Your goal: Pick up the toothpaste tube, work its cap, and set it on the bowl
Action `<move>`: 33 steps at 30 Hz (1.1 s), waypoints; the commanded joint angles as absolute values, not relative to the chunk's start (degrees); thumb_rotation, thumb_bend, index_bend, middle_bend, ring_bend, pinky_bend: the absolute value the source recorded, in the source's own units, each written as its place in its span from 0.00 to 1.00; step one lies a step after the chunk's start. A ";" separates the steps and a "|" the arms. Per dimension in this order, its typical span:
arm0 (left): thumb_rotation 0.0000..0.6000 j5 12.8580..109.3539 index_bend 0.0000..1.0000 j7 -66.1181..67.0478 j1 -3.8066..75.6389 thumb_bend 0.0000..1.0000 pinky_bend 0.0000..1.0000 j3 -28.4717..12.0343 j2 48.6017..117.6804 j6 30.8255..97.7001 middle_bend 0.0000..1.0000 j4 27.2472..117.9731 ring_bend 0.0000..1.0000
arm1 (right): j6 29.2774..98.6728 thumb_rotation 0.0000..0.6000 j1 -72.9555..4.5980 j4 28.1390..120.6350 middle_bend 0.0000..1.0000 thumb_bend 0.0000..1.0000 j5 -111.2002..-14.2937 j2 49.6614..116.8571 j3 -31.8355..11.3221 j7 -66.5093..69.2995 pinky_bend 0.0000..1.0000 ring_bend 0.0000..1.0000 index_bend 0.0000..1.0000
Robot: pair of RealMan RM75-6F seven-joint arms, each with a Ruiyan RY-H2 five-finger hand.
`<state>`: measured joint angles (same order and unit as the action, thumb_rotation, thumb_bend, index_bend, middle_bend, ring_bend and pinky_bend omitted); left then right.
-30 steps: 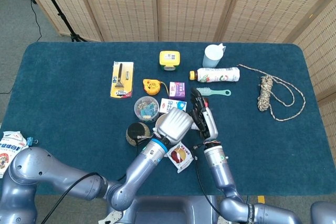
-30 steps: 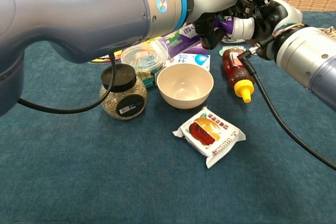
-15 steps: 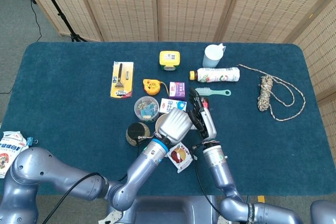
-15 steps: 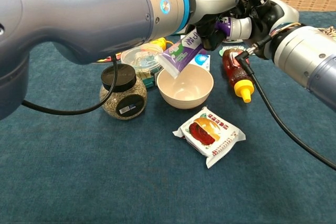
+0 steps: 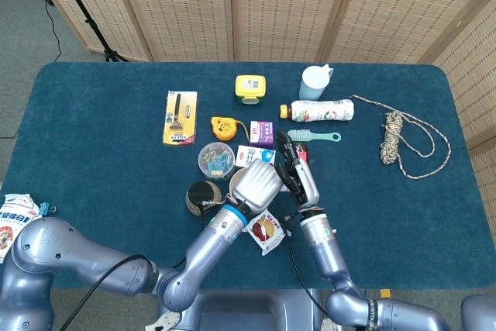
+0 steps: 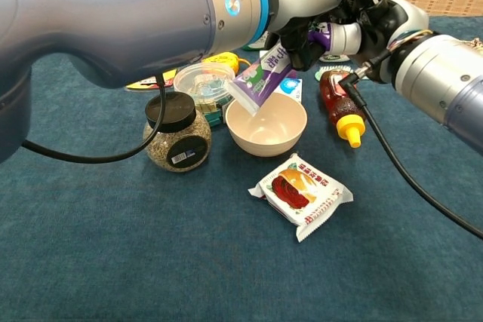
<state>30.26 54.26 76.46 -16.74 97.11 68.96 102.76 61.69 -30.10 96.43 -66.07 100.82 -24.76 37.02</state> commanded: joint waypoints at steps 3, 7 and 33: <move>1.00 31.86 0.57 53.62 75.03 1.00 0.67 -15.53 95.45 69.67 0.49 104.61 0.54 | 61.78 0.27 -29.98 96.27 0.00 0.00 -65.90 100.21 -24.98 36.90 0.00 0.00 0.00; 1.00 32.83 0.56 52.64 73.54 1.00 0.67 -14.68 93.80 70.12 0.49 105.81 0.54 | 61.85 0.27 -29.81 96.10 0.00 0.00 -65.75 99.61 -25.14 36.96 0.00 0.00 0.00; 1.00 36.39 0.49 46.94 68.37 1.00 0.67 -9.77 83.78 62.74 0.46 107.65 0.48 | 61.42 0.27 -28.20 94.90 0.00 0.00 -66.66 95.77 -23.13 37.31 0.00 0.00 0.00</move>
<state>36.46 47.11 68.26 -9.72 83.49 62.95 107.95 61.44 -28.21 94.91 -66.65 95.79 -23.15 37.28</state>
